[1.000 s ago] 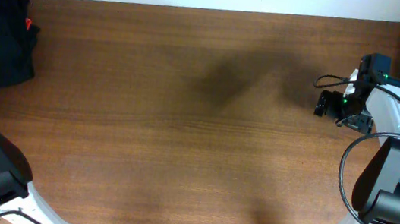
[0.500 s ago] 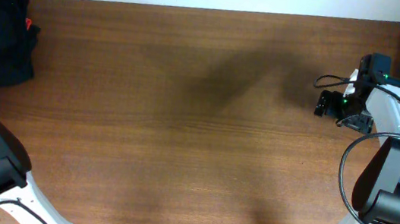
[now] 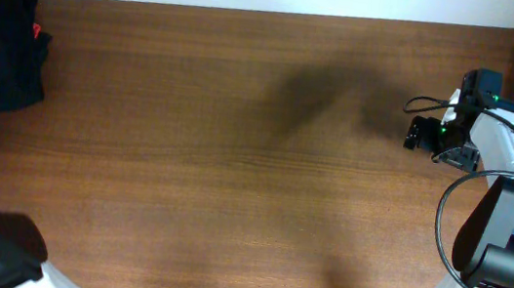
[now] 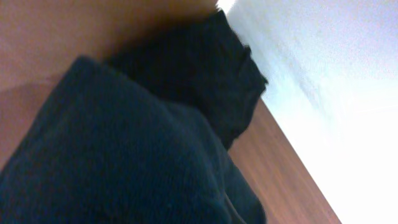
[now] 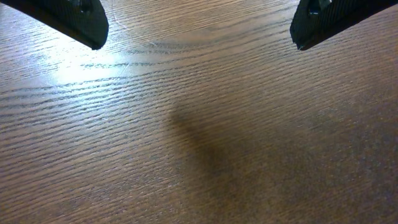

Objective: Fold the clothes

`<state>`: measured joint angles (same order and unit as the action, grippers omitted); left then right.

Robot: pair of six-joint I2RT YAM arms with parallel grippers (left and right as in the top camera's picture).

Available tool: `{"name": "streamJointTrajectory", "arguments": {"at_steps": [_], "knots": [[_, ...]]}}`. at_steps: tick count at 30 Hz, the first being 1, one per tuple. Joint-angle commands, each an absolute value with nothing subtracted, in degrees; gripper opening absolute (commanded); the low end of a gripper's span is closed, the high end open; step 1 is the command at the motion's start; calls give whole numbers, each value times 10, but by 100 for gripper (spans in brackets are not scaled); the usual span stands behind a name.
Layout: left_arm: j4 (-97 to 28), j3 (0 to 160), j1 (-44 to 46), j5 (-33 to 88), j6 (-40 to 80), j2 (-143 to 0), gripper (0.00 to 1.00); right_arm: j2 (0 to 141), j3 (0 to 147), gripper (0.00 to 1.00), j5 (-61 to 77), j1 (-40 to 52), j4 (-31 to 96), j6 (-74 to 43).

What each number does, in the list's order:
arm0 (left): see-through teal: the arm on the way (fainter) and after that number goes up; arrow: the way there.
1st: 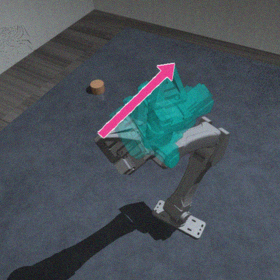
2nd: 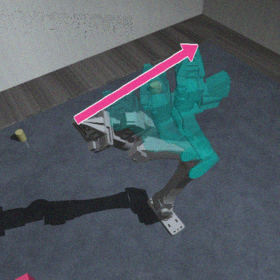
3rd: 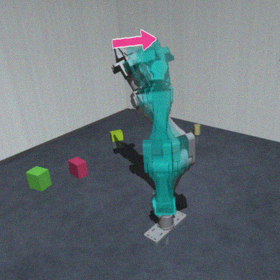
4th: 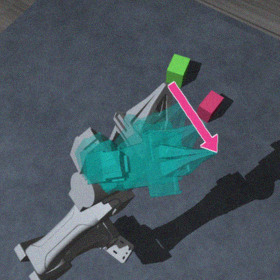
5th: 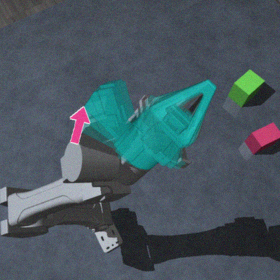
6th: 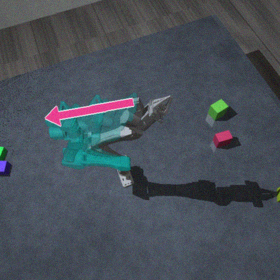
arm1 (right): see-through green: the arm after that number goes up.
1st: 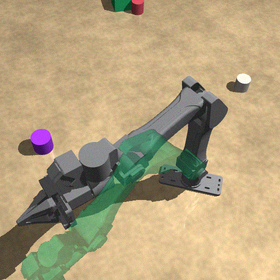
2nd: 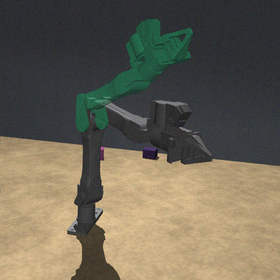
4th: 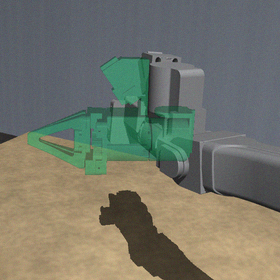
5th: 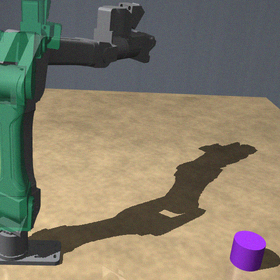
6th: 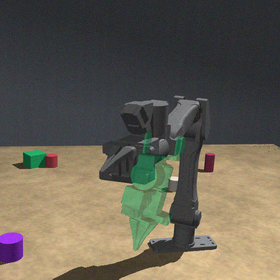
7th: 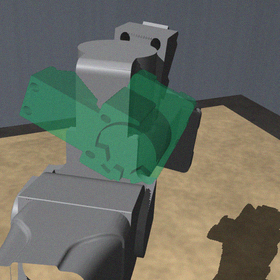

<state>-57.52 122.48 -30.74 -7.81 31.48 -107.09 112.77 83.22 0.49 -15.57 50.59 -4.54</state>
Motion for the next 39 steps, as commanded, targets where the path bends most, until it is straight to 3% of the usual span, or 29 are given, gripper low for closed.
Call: {"name": "streamJointTrajectory", "arguments": {"at_steps": [1, 21, 26, 39], "knots": [[-608, 1235, -317, -133, 305, -1049, 1, 1117, 840, 99, 8, -158, 506, -49], [-962, 1212, -422, -197, 299, -1055, 0, 1117, 840, 99, 8, -158, 506, -49], [-967, 1191, -429, -207, 237, -1049, 0, 1117, 840, 99, 8, -158, 506, -49], [-951, 1030, -489, -289, 293, -1043, 0, 1117, 840, 99, 8, -158, 506, -49]]}}
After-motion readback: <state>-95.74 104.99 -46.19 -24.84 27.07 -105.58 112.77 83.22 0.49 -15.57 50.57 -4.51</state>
